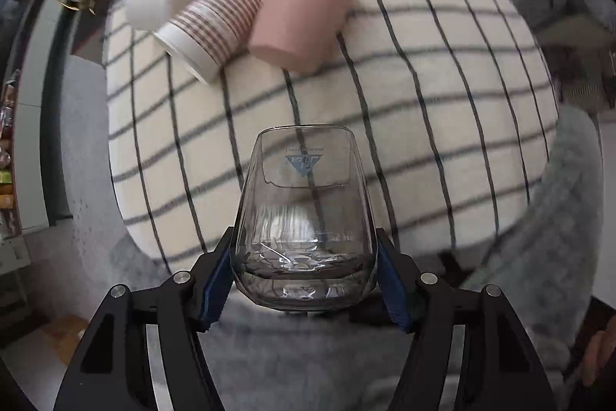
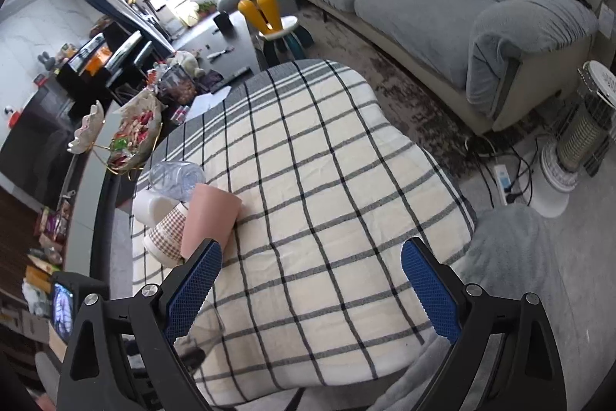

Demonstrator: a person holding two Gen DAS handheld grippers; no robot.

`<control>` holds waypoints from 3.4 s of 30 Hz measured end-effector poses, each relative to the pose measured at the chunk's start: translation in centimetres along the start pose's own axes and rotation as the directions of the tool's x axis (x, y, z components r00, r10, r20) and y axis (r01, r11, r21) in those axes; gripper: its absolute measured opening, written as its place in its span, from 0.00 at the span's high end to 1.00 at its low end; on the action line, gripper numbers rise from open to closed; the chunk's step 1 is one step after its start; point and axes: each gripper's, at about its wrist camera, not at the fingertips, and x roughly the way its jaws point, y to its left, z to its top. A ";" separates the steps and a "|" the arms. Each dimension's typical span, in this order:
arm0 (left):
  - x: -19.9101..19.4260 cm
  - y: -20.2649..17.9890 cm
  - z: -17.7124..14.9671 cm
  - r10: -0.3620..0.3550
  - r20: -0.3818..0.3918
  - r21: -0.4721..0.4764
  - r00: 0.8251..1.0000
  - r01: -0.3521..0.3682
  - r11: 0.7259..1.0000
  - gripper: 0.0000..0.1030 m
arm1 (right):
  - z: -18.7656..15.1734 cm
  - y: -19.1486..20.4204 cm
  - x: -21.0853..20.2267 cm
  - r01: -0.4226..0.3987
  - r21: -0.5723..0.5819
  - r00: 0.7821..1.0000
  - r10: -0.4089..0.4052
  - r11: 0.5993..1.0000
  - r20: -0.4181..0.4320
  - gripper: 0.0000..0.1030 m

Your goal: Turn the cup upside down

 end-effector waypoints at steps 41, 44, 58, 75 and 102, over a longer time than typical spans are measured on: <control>-2.5 0.4 2.9 0.058 -0.013 0.045 0.998 -0.057 0.997 0.20 | 4.2 0.6 1.5 -0.073 0.009 0.997 0.073 0.997 -0.026 0.08; -5.0 0.6 0.5 0.066 0.153 -0.019 0.986 -0.064 0.998 0.20 | 3.5 0.9 -0.9 -0.049 -0.044 0.997 0.051 0.998 0.049 0.08; -12.8 3.0 -12.5 0.342 0.695 -0.367 0.633 -0.097 0.925 0.09 | -3.1 4.7 -8.4 0.003 -0.306 0.942 0.100 0.952 0.319 0.05; -11.8 3.9 -18.8 0.334 0.750 -0.423 0.571 0.026 0.906 0.08 | -8.6 6.0 -10.3 0.087 -0.415 0.929 0.077 0.906 0.362 0.05; -11.7 3.8 -19.6 0.310 0.752 -0.408 0.582 0.040 0.912 0.08 | -9.1 6.4 -10.8 0.103 -0.421 0.924 0.070 0.901 0.376 0.05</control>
